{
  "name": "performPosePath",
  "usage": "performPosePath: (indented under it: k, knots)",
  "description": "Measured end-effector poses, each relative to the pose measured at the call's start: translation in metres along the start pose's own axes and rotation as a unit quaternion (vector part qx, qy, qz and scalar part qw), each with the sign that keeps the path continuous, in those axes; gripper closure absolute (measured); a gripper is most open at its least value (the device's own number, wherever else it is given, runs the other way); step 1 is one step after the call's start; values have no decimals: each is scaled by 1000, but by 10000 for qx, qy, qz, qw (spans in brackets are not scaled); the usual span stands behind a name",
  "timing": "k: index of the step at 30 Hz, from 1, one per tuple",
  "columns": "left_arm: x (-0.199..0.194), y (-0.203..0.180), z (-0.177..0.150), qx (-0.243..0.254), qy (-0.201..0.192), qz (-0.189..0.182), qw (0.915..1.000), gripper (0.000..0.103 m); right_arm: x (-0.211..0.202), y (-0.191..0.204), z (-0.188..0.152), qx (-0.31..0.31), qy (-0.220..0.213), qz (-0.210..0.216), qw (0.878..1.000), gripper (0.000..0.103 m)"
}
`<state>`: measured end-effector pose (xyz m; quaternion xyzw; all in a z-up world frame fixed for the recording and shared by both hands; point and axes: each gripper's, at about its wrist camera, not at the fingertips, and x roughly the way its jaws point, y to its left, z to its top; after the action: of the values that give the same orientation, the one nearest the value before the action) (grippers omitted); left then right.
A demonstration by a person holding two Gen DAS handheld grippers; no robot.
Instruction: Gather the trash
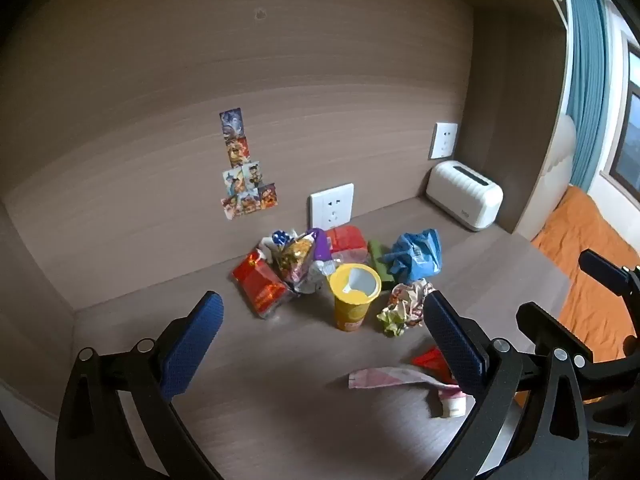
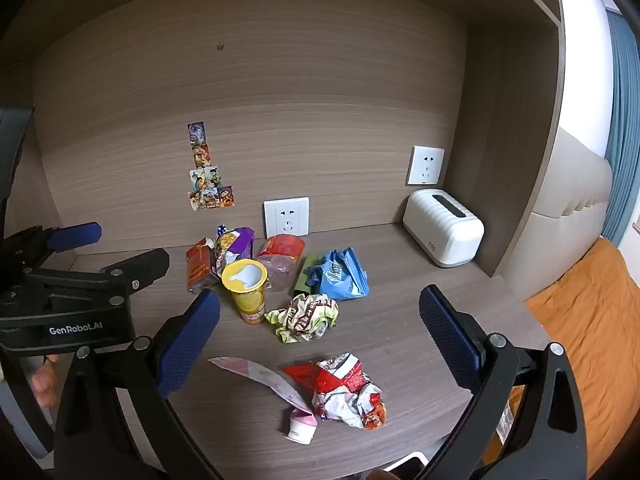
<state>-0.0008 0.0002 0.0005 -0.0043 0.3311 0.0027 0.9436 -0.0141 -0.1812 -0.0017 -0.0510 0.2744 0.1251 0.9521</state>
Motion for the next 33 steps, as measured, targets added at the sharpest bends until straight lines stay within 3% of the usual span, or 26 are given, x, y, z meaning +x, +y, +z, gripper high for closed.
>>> performPosePath:
  k: [33]
  knots:
    - [-2, -7, 3, 244, -19, 86, 9997, 5, 1, 2, -2, 44, 16, 15, 10000, 4]
